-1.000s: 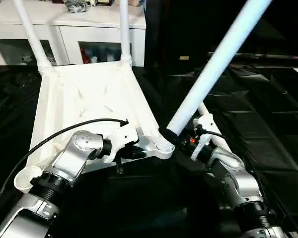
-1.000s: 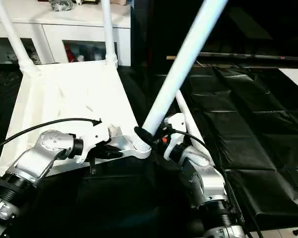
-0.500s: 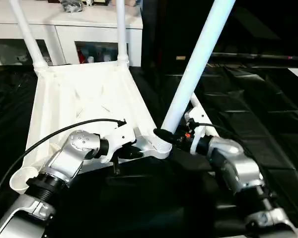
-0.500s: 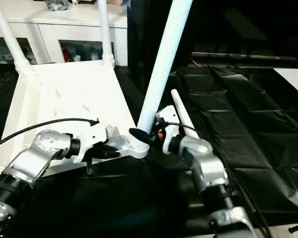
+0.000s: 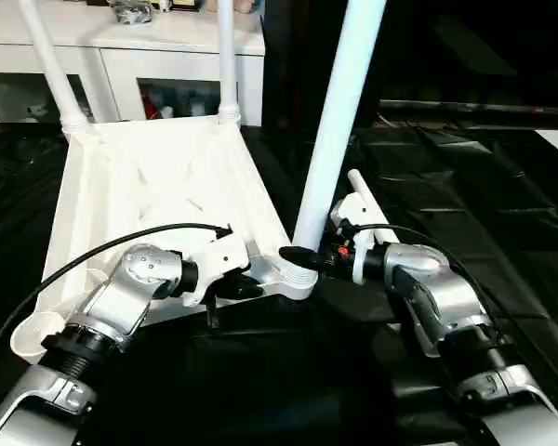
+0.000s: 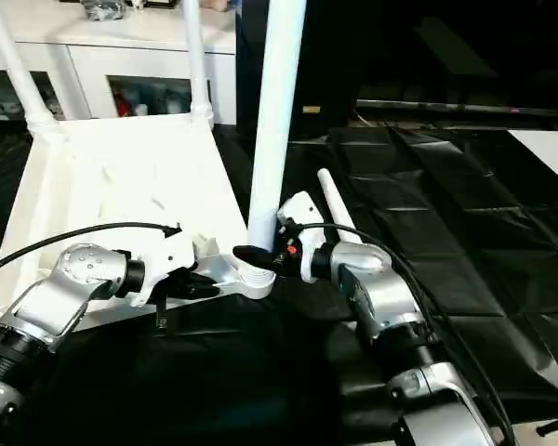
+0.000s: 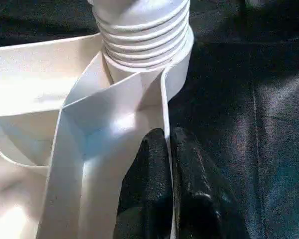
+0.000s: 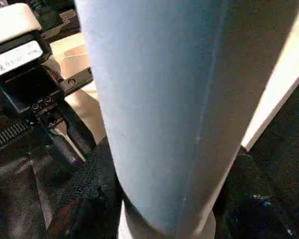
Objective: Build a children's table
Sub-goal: Insert table leg to table base
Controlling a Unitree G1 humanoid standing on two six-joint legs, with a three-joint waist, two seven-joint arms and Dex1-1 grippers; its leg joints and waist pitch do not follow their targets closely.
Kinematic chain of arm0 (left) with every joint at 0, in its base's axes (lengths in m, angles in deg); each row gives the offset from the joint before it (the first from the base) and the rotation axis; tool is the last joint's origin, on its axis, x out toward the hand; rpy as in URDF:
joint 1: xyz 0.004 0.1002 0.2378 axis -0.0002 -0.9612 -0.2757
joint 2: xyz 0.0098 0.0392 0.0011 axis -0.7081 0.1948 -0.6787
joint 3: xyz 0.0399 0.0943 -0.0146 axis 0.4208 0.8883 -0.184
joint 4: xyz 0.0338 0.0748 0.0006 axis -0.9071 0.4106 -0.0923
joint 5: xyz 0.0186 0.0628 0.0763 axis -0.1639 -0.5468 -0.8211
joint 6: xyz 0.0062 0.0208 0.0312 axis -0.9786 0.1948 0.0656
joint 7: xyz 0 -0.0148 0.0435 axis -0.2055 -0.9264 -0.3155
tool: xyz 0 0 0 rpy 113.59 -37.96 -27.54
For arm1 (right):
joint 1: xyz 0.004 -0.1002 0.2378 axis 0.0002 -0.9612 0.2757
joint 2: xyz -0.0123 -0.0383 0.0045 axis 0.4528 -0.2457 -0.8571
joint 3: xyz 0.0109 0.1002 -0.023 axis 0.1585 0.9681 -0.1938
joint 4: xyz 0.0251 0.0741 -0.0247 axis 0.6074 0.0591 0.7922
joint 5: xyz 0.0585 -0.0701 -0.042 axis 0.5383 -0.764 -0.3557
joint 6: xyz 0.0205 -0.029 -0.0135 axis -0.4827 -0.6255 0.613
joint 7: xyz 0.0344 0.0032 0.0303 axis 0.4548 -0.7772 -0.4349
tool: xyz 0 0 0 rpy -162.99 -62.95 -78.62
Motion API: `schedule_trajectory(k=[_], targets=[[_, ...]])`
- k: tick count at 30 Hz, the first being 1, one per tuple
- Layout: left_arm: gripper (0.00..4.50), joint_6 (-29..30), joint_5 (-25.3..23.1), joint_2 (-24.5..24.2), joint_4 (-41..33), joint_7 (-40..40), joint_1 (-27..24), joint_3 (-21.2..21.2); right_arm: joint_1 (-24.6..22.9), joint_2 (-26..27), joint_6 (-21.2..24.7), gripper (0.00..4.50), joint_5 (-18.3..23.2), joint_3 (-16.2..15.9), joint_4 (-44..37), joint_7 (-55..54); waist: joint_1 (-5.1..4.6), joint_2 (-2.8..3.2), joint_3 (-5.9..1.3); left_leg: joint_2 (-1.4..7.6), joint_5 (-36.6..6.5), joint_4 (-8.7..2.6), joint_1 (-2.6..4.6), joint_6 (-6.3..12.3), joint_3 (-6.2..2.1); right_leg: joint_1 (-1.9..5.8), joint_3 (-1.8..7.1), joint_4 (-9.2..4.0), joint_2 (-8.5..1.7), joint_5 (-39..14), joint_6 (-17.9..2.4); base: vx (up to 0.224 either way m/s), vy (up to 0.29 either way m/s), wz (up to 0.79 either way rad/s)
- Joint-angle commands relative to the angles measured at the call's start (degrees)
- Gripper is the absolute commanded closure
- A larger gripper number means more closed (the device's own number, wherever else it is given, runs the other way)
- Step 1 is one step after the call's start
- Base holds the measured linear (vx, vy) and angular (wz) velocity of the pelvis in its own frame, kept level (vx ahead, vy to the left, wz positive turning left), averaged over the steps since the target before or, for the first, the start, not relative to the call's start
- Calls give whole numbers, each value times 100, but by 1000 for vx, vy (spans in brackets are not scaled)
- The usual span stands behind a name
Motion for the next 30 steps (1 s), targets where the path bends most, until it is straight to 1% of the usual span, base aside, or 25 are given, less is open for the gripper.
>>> schedule_trajectory(k=[1, 3, 4, 6, 7, 8, 11, 12, 13, 15, 16, 17, 20, 21, 22, 23, 24, 25, 26, 27, 28, 29, 30], targets=[[450, -232, 46, 64, -364, -227, 52, 73, -182, -8, 257, 260, -319, -430, 503, 265, -18, 76, -265, 80, -3022, -477, 202, -383, -41, 53, 72, -551, -168, -2649, -865, 0, 0, 0], [450, -297, 125, 66, -406, -341, 30, 77, -204, -45, 220, 260, -332, -452, 560, 393, -12, 78, -267, 83, -2990, -475, 204, -375, -36, 52, 78, -548, -170, -2582, -890, 0, 0, 0], [450, -319, 243, 22, -533, -562, -28, 113, -259, -110, 170, 260, -331, -519, 579, 598, -5, 89, -275, 89, -2906, -479, 199, -360, -34, 67, 81, -526, -166, -2411, -937, 0, 0, 0], [450, -325, 277, 7, -573, -627, -46, 128, -269, -127, 147, 260, -334, -538, 596, 661, -11, 80, -279, 96, -2801, -489, 173, -336, -25, 91, 82, -500, -157, -2149, -998, 0, 0, 0], [450, -316, 328, -25, -644, -731, -79, 148, -294, -149, 134, 260, -315, -560, 585, 754, -8, 96, -277, 95, -2803, -487, 192, -333, -19, 86, 86, -495, -151, -2075, -1028, 0, 0, 0], [450, -318, 378, -52, -704, -829, -105, 164, -321, -172, 131, 260, -289, -579, 556, 850, -8, 94, -275, 96, -2833, -488, 200, -334, -17, 84, 85, -495, -146, -2065, -1041, 0, 0, 0], [450, -300, 472, -100, -808, -1018, -135, 187, -383, -223, 124, 260, -240, -619, 452, 1050, 5, 88, -287, 100, -2856, -495, 224, -325, -22, 111, 85, -483, -144, -1999, -1081, 0, 0, 0], [450, -256, 507, -145, -867, -1135, -144, 205, -415, -237, 119, 260, -222, -626, 401, 1168, 12, 99, -292, 102, -2756, -497, 215, -322, -22, 129, 89, -462, -139, -1827, -1115, 0, 0, 0], [450, -247, 522, -168, -893, -1196, -147, 214, -431, -243, 122, 260, -215, -628, 376, 1233, 27, 91, -304, 96, -2635, -492, 213, -301, -7, 144, 90, -451, -135, -1649, -1147, 0, 0, 0], [450, -182, 569, -214, -960, -1293, -159, 222, -481, -270, 113, 260, -211, -666, 297, 1343, 42, 96, -303, 98, -2549, -494, 211, -291, -1, 153, 90, -434, -131, -1508, -1182, 0, 0, 0], [450, -163, 582, -226, -980, -1317, -163, 223, -497, -277, 112, 260, -209, -678, 272, 1377, 67, 100, -308, 101, -2492, -490, 220, -282, 8, 162, 89, -423, -129, -1393, -1216, 0, 0, 0], [450, -125, 599, -239, -1021, -1335, -173, 215, -551, -292, 103, 260, -203, -708, 202, 1443, 74, 107, -304, 101, -2482, -492, 223, -284, 9, 163, 89, -418, -127, -1377, -1224, 0, 0, 0], [450, -136, 515, -173, -953, -1170, -144, 171, -584, -251, 66, 260, -249, -681, 220, 1363, 90, 102, -302, 100, -2470, -492, 232, -295, 14, 165, 91, -421, -131, -1378, -1232, 0, 0, 0], [450, -139, 454, -135, -893, -1058, -118, 157, -582, -222, 52, 260, -273, -654, 259, 1275, 86, 102, -298, 99, -2520, -500, 231, -311, 9, 168, 87, -425, -130, -1468, -1215, 0, 0, 0], [450, -179, 211, -5, -622, -614, -3, 112, -515, -97, -38, 260, -409, -515, 495, 771, 78, 97, -281, 100, -2640, -503, 242, -349, 11, 142, 91, -443, -134, -1649, -1183, 0, 0, 0], [450, -176, 200, 1, -609, -592, 4, 110, -510, -90, -41, 260, -415, -506, 508, 745, 76, 95, -261, 100, -2753, -507, 259, -370, 11, 123, 94, -469, -137, -1831, -1150, 0, 0, 0], [450, -147, 98, 56, -482, -385, 65, 88, -468, -23, -65, 260, -460, -415, 630, 491, 64, 97, -227, 88, -3083, -503, 288, -416, -5, 85, 94, -530, -154, -2400, -1038, 0, 0, 0], [450, -39, 34, 158, -296, -133, 171, 27, -358, 133, -80, 260, -505, -206, 905, -75, 50, 83, -224, 74, -3330, -492, 311, -475, -40, 58, 83, -583, -183, -2971, -871, 0, 0, 0], [450, 4, 39, 190, -261, -79, 197, 4, -324, 178, -76, 260, -512, -147, 982, -240, 30, 76, -210, 66, -3434, -493, 317, -498, -53, 38, 73, -614, -189, -3240, -788, -76, -2, -3], [450, 107, 68, 253, -224, -2, 241, -43, -261, 272, -67, 260, -515, -34, 1116, -547, -7, 65, -200, 52, -3563, -500, 313, -521, -103, 58, 26, -657, -202, -3673, -612, -78, 6, -11], [450, 130, 75, 265, -222, 9, 249, -50, -251, 290, -65, 260, -513, -13, 1137, -600, -51, 88, -189, 50, -3726, -519, 306, -539, -146, 70, -22, -695, -204, -3914, -500, -78, 6, -11], [450, 259, 67, 319, -218, 106, 287, -75, -198, 377, -85, 260, -515, 75, 1232, -870, -74, 95, -185, 53, -3821, -530, 307, -545, -167, 75, -49, -714, -202, -3972, -465, -71, 19, -17], [450, 375, 58, 380, -201, 208, 331, -98, -133, 480, -83, 260, -484, 180, 1341, -1139, -132, 132, -173, 60, -4054, -552, 328, -558, -194, 72, -103, -736, -191, -3984, -473, -69, 32, -16]])
